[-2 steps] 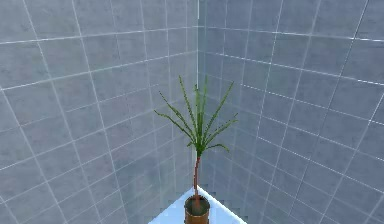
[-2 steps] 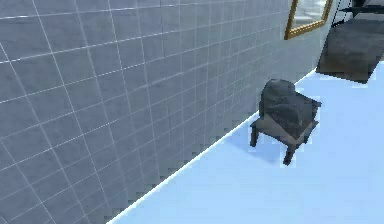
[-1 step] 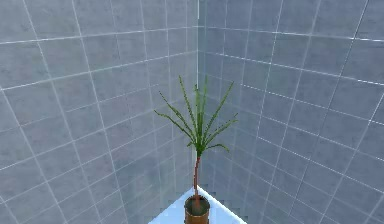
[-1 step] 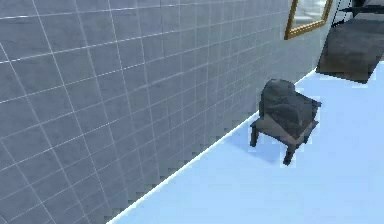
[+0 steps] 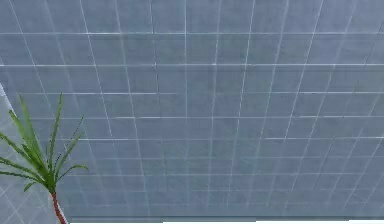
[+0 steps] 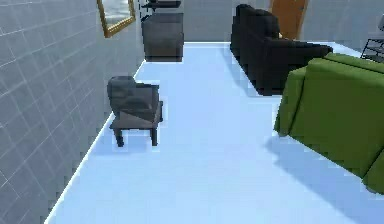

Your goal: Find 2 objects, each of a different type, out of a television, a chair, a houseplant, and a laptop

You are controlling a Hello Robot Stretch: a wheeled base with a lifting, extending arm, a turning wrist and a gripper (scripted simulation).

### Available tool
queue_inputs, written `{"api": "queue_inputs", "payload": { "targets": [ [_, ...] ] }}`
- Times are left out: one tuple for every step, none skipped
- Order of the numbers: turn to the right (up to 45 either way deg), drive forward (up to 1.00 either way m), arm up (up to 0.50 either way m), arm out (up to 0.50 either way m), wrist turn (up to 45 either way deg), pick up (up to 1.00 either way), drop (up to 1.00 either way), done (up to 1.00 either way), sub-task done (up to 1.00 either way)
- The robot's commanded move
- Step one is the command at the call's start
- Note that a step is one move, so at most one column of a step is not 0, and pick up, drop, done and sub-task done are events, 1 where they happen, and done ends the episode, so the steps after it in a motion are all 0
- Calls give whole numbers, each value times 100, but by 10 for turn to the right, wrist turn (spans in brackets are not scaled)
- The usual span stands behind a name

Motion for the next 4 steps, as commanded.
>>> {"api": "queue_inputs", "payload": {
  "targets": [
    [450,0,0,0,0,0,0,0,0],
    [450,0,0,0,0,0,0,0,0],
    [60,0,0,0,0,0,0,0,0],
    [0,100,0,0,0,0,0,0,0]
  ]
}}
